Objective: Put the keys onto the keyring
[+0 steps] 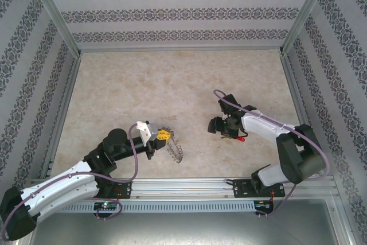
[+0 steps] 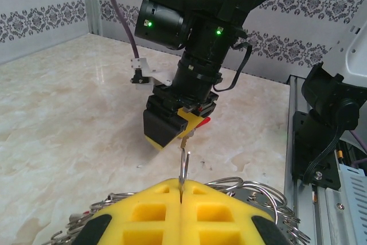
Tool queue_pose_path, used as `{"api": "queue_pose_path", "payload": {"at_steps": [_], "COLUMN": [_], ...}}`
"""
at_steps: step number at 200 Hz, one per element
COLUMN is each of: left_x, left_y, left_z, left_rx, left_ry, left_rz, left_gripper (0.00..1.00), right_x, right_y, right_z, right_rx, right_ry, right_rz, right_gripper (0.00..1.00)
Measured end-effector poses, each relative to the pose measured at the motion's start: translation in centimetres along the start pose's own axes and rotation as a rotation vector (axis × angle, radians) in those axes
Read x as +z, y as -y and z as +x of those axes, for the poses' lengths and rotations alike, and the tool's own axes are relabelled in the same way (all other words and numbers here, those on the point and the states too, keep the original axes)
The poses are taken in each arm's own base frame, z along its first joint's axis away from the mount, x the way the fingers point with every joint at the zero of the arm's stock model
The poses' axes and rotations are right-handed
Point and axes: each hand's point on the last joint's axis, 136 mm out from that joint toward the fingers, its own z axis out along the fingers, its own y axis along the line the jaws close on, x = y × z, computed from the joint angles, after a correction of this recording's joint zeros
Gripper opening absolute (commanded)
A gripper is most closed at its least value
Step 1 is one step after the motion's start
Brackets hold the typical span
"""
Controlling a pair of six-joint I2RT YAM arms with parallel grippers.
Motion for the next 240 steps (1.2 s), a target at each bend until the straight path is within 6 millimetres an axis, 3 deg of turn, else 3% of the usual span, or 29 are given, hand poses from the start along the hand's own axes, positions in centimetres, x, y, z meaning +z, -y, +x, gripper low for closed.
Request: {"api": "queue_pose_path", "payload": {"at_steps": [41, 83, 114, 141, 194, 240], "left_x": [0.0, 0.0, 0.0, 0.0, -0.3, -0.4], "left_y": [0.0, 0.1, 0.2, 0.2, 0.3, 0.3], "left_z": [0.0, 0.0, -0.2, -0.3, -0.7, -0.3], "left_rx": [-0.001, -0.014, -0.016, -0.015, -0.009, -0.013], "left_ry": [0.0, 0.002, 0.01, 0.015, 0.035, 0.031], "left_rz": [0.0, 0.005, 0.012, 0.013, 0.013, 0.013], "left_gripper": [0.0, 0.0, 0.0, 0.0, 0.0, 0.0], "right_x": [-0.1, -2.0, -1.7, -1.1, -0.1, 0.6], "right_y": [-0.4, 2.0, 4.1, 4.6, 2.2, -0.2], "right_z": [0.2, 0.4, 0.3, -0.5, -3.3, -3.1], "right_rx": [0.008, 0.098, 0.176, 0.205, 0.179, 0.078], "right_ry": [0.031, 0.133, 0.141, 0.137, 0.138, 0.116], "right_rz": [0.012, 0.022, 0.047, 0.053, 0.01, -0.001], "right_gripper": [0.79, 0.89, 0.9, 0.91, 0.88, 0.78]}}
